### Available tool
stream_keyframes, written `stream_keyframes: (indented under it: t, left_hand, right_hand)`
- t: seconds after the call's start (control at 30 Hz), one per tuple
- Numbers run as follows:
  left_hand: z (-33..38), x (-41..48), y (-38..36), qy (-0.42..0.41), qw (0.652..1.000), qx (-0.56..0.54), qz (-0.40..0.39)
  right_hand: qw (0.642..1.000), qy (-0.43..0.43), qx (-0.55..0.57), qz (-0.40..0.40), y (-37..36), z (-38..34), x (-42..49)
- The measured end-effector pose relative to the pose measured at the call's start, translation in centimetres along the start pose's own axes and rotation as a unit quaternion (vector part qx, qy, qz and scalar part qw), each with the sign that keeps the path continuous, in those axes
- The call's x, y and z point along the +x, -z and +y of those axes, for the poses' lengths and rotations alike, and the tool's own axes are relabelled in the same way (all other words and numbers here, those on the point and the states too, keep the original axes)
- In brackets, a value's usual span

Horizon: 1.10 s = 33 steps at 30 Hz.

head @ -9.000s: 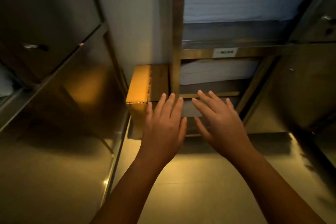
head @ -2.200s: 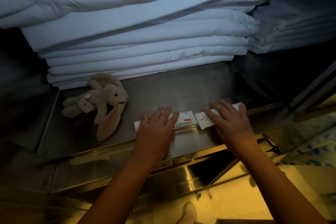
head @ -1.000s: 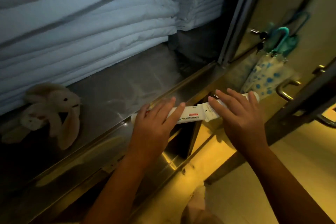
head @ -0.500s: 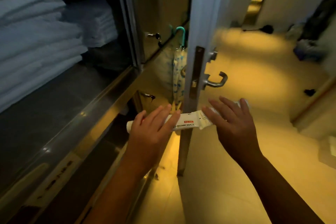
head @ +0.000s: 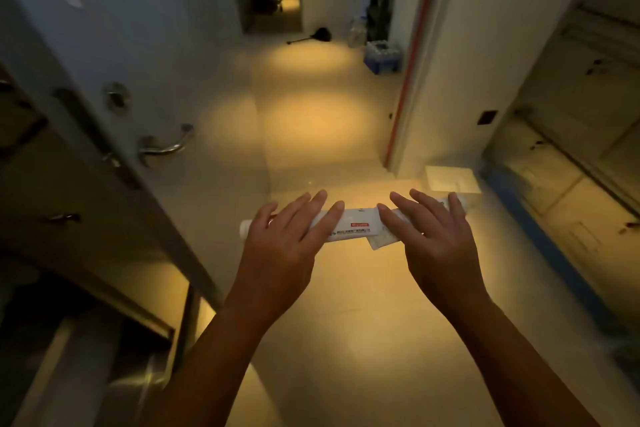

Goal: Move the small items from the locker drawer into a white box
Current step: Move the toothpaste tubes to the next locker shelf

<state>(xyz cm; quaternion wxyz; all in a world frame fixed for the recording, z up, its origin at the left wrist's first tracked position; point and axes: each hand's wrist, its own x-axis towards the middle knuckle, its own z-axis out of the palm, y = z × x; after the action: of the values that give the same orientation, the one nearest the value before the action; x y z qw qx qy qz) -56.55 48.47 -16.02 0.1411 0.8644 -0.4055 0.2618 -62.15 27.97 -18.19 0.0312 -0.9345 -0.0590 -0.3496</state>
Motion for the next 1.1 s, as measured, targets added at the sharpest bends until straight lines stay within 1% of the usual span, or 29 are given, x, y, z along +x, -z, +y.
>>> stream_keyframes:
  t: [0.13, 0.27, 0.4, 0.57, 0.7, 0.83, 1.1]
  left_hand:
    - [5.8, 3.5, -2.9, -0.068, 0.996, -0.047, 0.016]
    - [11.3, 6.8, -5.3, -0.123, 0.989, -0.086, 0.007]
    - [16.7, 9.4, -7.9, -0.184, 0.975, -0.123, 0.001]
    - [22.5, 12.8, -11.0, -0.262, 0.95, -0.167, -0.013]
    - [26.9, 16.2, -13.7, -0.32, 0.924, -0.208, -0.034]
    - [31.6, 20.5, -17.7, -0.37, 0.893, -0.256, -0.018]
    - [41.5, 29.9, -22.5, -0.474, 0.817, -0.328, -0.017]
  right_hand:
    - [0.997, -0.062, -0.054, -0.011, 4.2, 5.1, -4.2]
    - [0.987, -0.123, -0.098, -0.018, 8.1, 9.3, -8.7]
    - [0.97, -0.19, -0.153, -0.018, 11.3, 12.6, -12.9]
    - [0.938, -0.275, -0.21, -0.02, 14.0, 15.9, -17.0]
    - [0.909, -0.333, -0.249, -0.023, 15.7, 18.8, -19.3]
    - [0.879, -0.376, -0.295, -0.015, 17.2, 22.4, -20.6]
    - [0.803, -0.452, -0.388, 0.014, 20.1, 29.8, -20.9]
